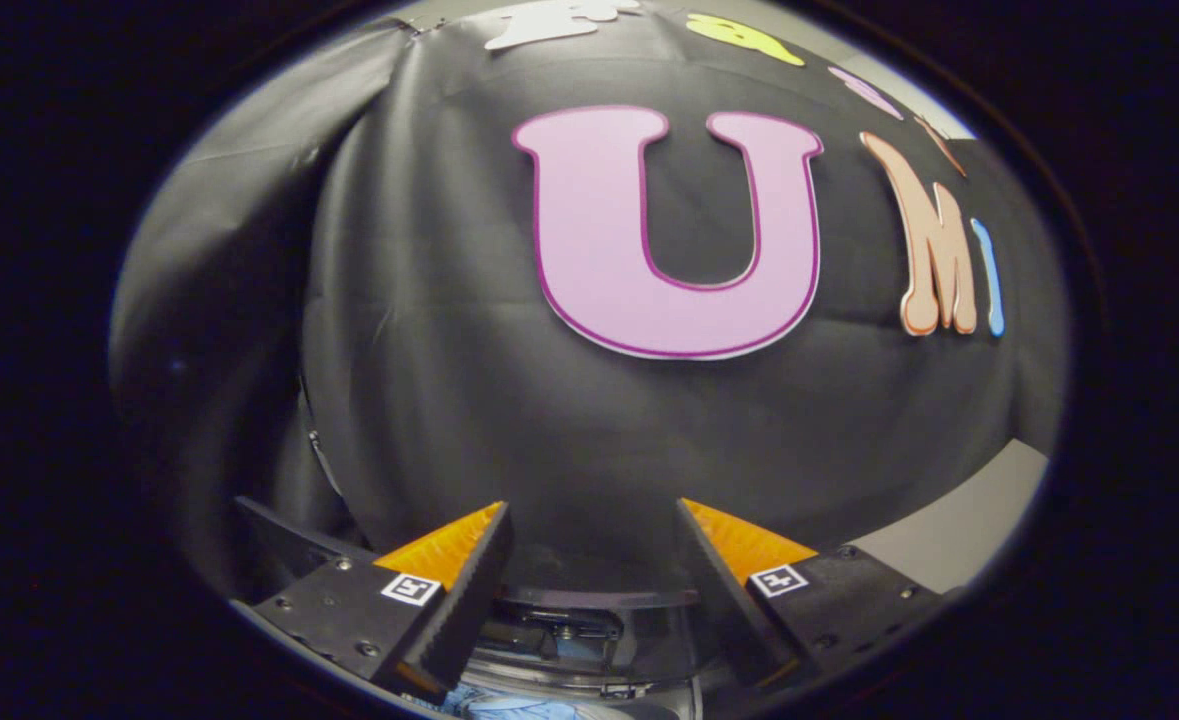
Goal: Put the clothes into the washing machine and then close the washing machine lid.
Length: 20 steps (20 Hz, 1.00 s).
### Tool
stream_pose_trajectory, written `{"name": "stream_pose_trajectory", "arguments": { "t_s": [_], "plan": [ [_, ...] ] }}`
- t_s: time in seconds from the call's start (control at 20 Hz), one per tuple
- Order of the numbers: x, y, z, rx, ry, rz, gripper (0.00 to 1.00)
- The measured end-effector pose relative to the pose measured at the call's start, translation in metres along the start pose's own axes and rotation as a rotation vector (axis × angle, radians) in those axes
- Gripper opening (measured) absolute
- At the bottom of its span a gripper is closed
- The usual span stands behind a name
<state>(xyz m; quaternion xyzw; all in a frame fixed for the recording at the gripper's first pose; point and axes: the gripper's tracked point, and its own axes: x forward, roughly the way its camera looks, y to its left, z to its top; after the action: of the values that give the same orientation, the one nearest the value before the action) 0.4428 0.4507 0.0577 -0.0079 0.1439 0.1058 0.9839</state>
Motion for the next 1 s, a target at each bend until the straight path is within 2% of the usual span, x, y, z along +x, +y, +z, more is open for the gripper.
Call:
{"name": "stream_pose_trajectory", "arguments": {
  "t_s": [0.3, 0.55, 1.0],
  "plan": [
    [0.0019, -0.0028, -0.0110, 0.049, 0.090, 0.022, 0.97],
    [0.0024, -0.0009, -0.0064, 0.050, 0.055, 0.059, 0.98],
    [0.0078, -0.0033, -0.0060, 0.055, 0.102, 0.100, 0.98]
  ]
}}
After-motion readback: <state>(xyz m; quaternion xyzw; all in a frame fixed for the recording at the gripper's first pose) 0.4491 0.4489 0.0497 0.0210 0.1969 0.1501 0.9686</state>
